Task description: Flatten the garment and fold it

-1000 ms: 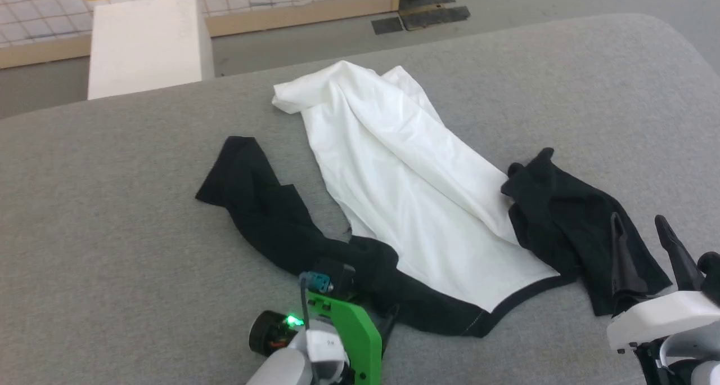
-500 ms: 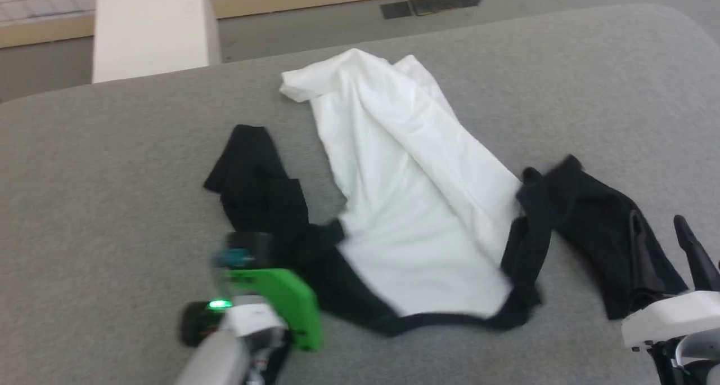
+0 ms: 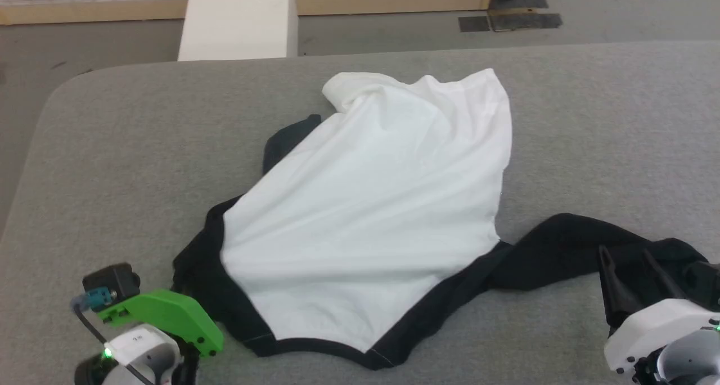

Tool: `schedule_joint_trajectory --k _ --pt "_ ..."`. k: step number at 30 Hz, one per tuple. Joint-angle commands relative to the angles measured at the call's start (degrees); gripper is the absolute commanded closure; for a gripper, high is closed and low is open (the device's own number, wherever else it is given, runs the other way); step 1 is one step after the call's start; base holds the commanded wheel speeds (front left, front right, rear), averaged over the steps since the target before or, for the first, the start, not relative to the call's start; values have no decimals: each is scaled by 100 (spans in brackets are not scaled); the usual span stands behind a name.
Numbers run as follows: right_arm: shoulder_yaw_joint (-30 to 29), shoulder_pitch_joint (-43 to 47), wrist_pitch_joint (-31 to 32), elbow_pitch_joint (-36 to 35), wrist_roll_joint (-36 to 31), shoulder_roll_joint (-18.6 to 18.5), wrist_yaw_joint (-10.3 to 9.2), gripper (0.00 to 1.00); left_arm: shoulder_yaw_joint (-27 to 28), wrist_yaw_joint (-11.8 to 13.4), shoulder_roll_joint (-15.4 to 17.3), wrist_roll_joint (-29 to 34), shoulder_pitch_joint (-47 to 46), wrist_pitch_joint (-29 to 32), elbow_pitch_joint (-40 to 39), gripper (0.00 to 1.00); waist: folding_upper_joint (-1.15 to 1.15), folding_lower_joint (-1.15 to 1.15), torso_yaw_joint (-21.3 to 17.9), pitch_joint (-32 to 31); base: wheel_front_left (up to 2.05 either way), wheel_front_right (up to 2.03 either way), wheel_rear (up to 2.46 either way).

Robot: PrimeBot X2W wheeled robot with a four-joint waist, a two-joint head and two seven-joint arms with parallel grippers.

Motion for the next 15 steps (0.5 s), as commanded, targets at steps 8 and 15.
schedule_joint_trajectory --k 8,15 --pt "-504 -99 558 223 -205 5 -9 0 154 -216 -201 -179 321 -669 140 0 0 0 298 24 0 0 0" --pt "-1087 -680 1213 881 -799 5 -9 0 136 -378 -247 181 60 -1706 148 0 0 0 630 143 0 0 0"
